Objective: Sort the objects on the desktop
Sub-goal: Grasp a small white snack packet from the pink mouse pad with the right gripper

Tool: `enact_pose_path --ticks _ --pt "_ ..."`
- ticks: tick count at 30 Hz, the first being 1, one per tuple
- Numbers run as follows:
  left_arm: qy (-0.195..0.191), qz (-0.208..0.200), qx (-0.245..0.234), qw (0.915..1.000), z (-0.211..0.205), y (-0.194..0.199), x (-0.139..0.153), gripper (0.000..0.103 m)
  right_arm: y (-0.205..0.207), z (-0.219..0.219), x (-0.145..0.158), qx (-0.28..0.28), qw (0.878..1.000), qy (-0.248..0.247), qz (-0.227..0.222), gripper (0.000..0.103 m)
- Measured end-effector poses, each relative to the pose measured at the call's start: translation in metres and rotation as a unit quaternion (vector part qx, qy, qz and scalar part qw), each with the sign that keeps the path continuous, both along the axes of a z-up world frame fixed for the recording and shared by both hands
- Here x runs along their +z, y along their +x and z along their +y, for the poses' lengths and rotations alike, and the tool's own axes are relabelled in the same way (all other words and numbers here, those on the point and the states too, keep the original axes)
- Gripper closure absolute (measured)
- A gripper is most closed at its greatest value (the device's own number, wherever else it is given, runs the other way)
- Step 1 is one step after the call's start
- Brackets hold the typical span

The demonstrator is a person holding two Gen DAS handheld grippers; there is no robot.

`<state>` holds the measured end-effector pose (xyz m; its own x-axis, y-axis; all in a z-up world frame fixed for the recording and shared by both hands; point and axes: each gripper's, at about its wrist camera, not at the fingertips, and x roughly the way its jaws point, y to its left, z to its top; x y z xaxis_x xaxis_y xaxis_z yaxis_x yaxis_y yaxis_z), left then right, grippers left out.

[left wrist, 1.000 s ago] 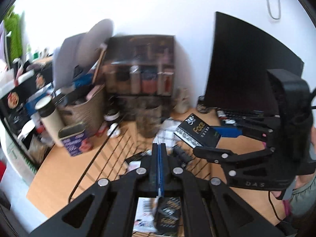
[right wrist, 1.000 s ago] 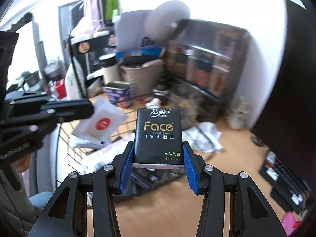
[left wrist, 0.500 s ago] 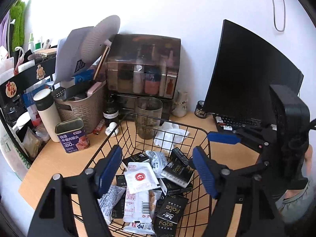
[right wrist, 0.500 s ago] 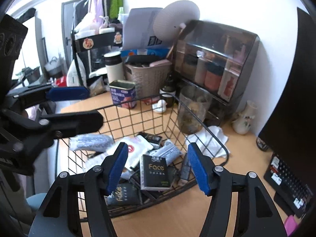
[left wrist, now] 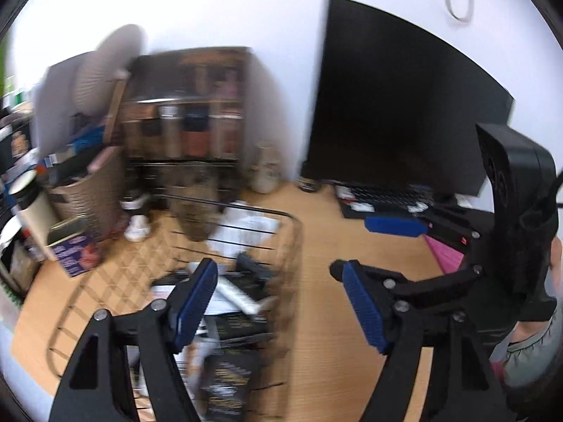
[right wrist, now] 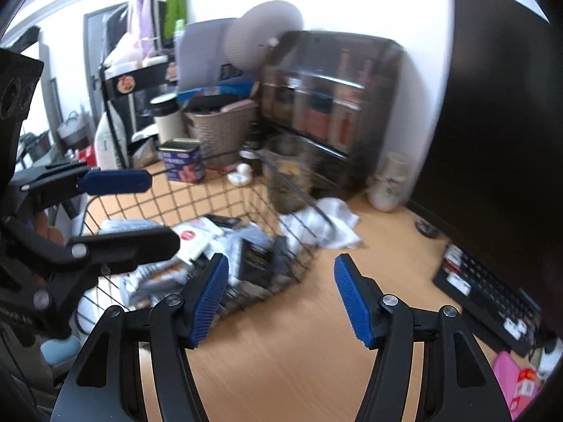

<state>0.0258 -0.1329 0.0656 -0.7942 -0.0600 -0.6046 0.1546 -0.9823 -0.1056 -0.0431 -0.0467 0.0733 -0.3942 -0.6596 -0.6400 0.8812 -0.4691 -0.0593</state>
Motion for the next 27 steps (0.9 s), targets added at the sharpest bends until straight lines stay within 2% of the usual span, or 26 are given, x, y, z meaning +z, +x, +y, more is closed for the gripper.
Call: enact_pose_path --ticks 5,11,15,19,21,22,23,26,27 --pt "0.000 -0.022 -0.067 0.9975 0.063 -0.033 -0.021 0.026 -0.035 0.071 -0.025 -0.073 0.997 0.018 -0.018 0.041" --pt "0.005 -0.076 -0.120 0.9898 0.118 -0.074 -0.067 0.026 -0.073 0.156 -0.085 -0.164 0.982 0.075 -0.052 0.041" --pt "0.007 -0.093 -0.133 0.9867 0.132 -0.084 -0.081 0.026 -0.083 0.188 -0.120 -0.190 0.973 0.104 -0.076 0.041" --pt "0.003 -0.096 -0.135 0.9862 0.134 -0.088 -0.081 0.026 -0.092 0.201 -0.139 -0.205 0.969 0.112 -0.083 0.041" --pt "0.004 -0.096 -0.132 0.9865 0.129 -0.092 -0.080 0.026 -0.096 0.203 -0.148 -0.202 0.967 0.117 -0.101 0.042" --pt "0.004 -0.096 -0.132 0.9866 0.128 -0.092 -0.080 0.026 -0.096 0.205 -0.148 -0.195 0.968 0.108 -0.111 0.044" --pt "0.003 -0.096 -0.130 0.9868 0.127 -0.093 -0.080 0.026 -0.095 0.205 -0.146 -0.195 0.969 0.111 -0.107 0.063" --pt "0.005 -0.092 -0.127 0.9876 0.123 -0.091 -0.079 0.026 -0.091 0.198 -0.143 -0.198 0.967 0.133 -0.086 0.090" --pt "0.004 -0.090 -0.127 0.9879 0.122 -0.090 -0.078 0.026 -0.086 0.194 -0.142 -0.197 0.967 0.144 -0.076 0.090"
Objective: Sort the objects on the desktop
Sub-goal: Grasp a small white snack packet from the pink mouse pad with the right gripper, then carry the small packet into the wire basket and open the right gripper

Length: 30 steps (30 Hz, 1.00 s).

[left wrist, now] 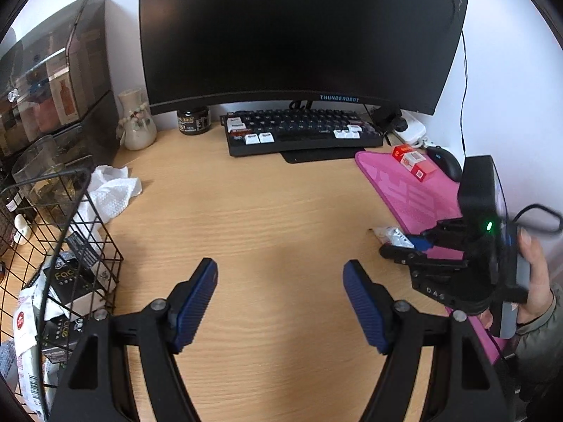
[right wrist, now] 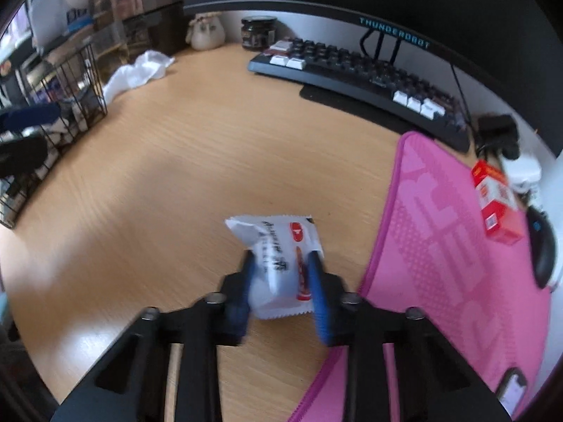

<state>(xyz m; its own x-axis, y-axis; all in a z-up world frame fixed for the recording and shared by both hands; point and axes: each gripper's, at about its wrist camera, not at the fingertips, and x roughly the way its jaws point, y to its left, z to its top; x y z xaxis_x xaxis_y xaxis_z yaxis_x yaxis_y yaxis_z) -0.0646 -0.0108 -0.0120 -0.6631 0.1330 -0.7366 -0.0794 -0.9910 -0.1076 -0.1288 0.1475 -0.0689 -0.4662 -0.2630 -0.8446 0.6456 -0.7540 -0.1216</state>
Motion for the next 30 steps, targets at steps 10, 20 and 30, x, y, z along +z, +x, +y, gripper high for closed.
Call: enact_pose_path --ticks 10,20,30 --pt "-0.008 0.046 0.035 0.9983 -0.034 0.035 0.034 0.026 0.029 -0.048 0.055 0.057 0.996 -0.061 0.019 0.091" --pt "-0.031 0.090 0.132 0.9868 -0.101 0.093 0.073 0.025 0.081 -0.159 0.126 0.170 0.976 -0.122 0.054 0.091" --pt "-0.073 0.101 0.267 0.9556 -0.182 0.155 0.087 0.018 0.124 -0.257 0.153 0.256 0.952 -0.160 0.044 0.091"
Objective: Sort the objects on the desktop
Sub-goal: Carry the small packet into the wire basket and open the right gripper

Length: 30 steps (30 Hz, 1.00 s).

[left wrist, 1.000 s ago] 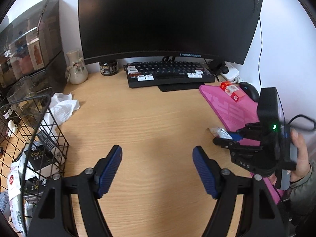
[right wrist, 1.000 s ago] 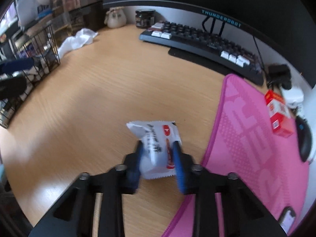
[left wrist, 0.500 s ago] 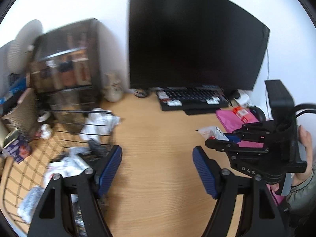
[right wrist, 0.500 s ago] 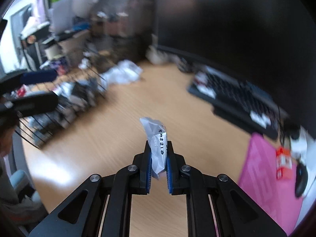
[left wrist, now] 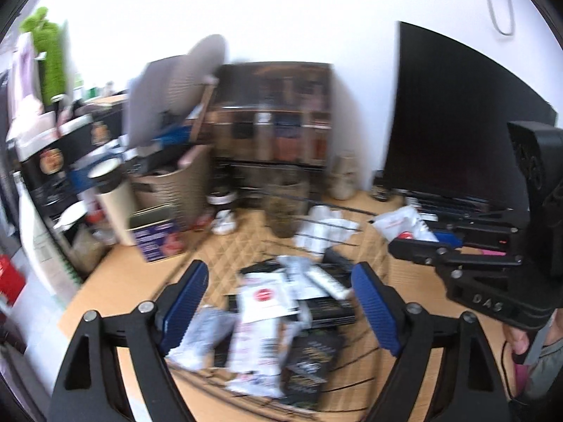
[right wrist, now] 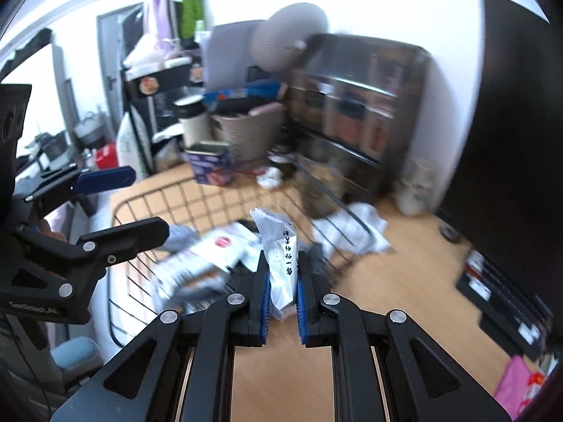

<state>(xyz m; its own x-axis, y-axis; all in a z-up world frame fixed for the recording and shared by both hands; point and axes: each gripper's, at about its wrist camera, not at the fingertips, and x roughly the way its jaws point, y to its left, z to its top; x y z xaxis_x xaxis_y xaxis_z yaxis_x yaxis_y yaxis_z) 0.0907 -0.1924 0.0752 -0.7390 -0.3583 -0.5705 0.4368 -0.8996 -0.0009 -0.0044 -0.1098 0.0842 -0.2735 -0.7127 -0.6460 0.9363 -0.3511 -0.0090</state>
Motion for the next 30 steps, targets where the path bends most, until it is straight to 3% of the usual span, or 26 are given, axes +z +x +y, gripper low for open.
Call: enact_pose_path --ticks 6,8,10,19,30 --pt "0.001 -0.002 0.023 0.9997 -0.016 0.017 -0.005 0.016 0.010 -0.016 -0.006 0.013 1.000 0.000 -0.006 0.088" --pt "0.002 -0.010 0.022 0.9997 -0.017 0.018 -0.008 0.013 0.006 -0.018 -0.011 -0.001 1.000 0.011 0.000 0.069" --pt "0.003 -0.013 0.022 0.9997 -0.017 0.016 -0.010 0.013 0.002 -0.015 -0.012 -0.009 1.000 0.009 -0.005 0.062" --pt "0.001 -0.020 -0.035 0.9992 0.019 -0.010 -0.012 0.013 -0.014 0.039 -0.008 -0.075 0.997 0.001 -0.011 0.062" --pt "0.006 -0.031 -0.144 0.9891 0.094 -0.055 -0.019 0.013 -0.029 0.141 -0.017 -0.182 0.983 0.000 -0.009 0.062"
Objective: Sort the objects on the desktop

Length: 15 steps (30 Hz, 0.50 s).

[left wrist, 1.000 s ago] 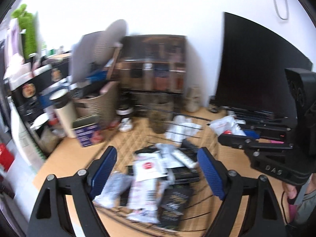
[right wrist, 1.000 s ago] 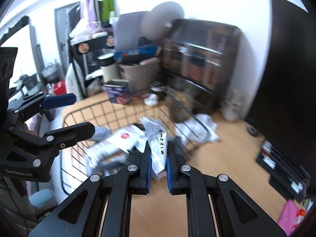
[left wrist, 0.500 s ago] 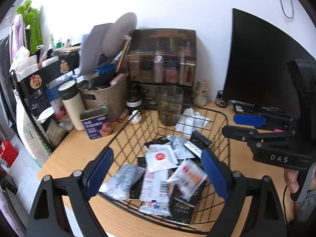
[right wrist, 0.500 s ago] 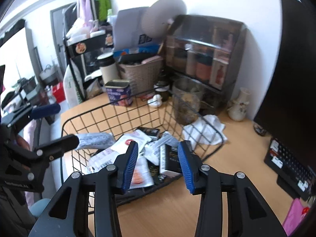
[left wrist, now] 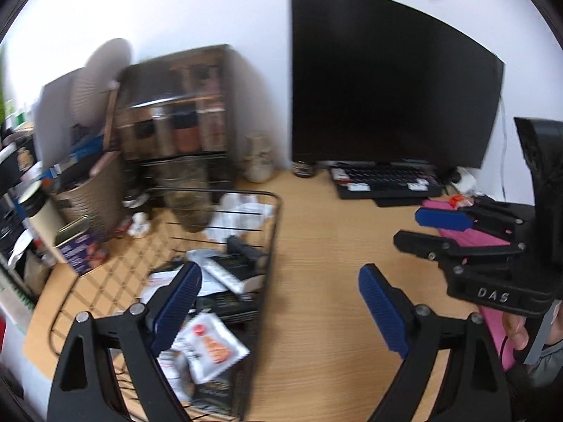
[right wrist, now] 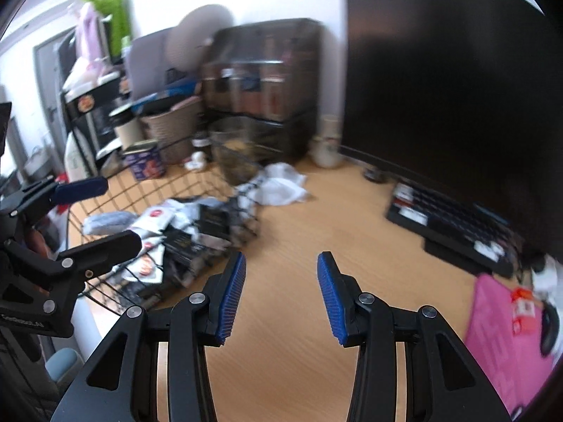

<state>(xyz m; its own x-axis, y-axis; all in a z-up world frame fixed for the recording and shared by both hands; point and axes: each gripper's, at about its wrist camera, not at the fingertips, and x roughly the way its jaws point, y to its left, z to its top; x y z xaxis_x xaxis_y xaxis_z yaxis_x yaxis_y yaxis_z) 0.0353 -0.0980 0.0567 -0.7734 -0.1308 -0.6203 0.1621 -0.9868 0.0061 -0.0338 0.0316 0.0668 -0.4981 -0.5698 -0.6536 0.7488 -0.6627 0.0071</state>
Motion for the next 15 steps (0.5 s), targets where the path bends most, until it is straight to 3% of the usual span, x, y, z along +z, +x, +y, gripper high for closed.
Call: enact_pose_path --ticks 8,15 --pt "-0.006 -0.012 -0.053 0.9985 0.041 -0.024 -0.009 0.013 -0.011 0.063 -0.007 -0.073 0.997 0.001 -0.012 0.061" --pt "-0.008 -0.022 -0.079 0.9966 0.060 -0.039 -0.016 0.013 -0.015 0.088 -0.010 -0.095 0.995 0.003 -0.016 0.061"
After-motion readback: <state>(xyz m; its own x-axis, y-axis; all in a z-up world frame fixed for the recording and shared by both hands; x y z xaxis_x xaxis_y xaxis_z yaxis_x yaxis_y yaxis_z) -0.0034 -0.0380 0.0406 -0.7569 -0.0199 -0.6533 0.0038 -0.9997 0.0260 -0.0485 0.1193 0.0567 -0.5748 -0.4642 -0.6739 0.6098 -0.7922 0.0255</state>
